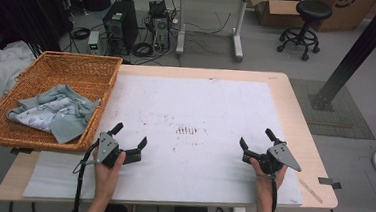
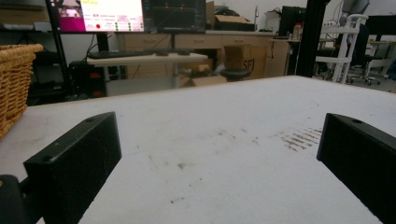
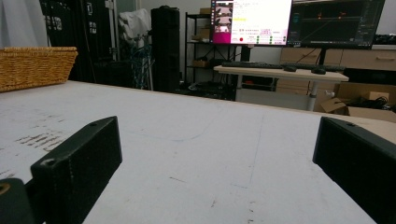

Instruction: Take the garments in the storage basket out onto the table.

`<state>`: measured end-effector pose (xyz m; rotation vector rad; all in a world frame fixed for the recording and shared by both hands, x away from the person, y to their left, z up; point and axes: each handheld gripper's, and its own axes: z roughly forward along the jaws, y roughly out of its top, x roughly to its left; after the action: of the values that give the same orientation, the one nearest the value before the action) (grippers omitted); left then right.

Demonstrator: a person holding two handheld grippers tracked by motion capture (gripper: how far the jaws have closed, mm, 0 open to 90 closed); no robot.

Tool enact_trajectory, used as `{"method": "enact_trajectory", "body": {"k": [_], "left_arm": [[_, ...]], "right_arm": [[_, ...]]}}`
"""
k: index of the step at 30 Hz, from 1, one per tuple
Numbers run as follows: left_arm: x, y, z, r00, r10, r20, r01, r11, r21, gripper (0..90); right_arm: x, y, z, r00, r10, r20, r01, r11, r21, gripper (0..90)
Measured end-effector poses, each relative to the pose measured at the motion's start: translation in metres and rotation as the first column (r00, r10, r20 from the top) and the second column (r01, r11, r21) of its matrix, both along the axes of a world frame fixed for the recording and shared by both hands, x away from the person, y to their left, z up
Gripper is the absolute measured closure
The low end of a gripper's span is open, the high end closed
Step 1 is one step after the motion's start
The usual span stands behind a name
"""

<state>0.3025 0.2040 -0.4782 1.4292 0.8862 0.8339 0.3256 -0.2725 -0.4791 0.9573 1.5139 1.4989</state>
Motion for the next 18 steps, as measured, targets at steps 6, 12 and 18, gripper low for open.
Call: {"method": "enact_trajectory", "body": {"k": [6, 12, 18], "left_arm": [[0.0009, -0.0003, 0.0003, 0.9999, 0.003, -0.01, -0.003, 1.0, 0.001, 0.4], [0.0008, -0.0002, 0.0003, 0.9999, 0.005, -0.011, -0.005, 1.0, 0.0, 2.0], [0.0009, -0.0002, 0.0004, 0.9999, 0.006, -0.011, -0.006, 1.0, 0.001, 3.1]], "right_arm": [[0.0003, -0.0001, 0.0001, 1.0, 0.001, -0.003, -0.001, 1.0, 0.001, 0.9], [0.0005, -0.0001, 0.0001, 1.0, 0.003, -0.006, -0.003, 1.0, 0.0, 0.9], [0.0003, -0.0001, 0.0001, 1.0, 0.003, -0.004, -0.003, 1.0, 0.0, 0.9]]}}
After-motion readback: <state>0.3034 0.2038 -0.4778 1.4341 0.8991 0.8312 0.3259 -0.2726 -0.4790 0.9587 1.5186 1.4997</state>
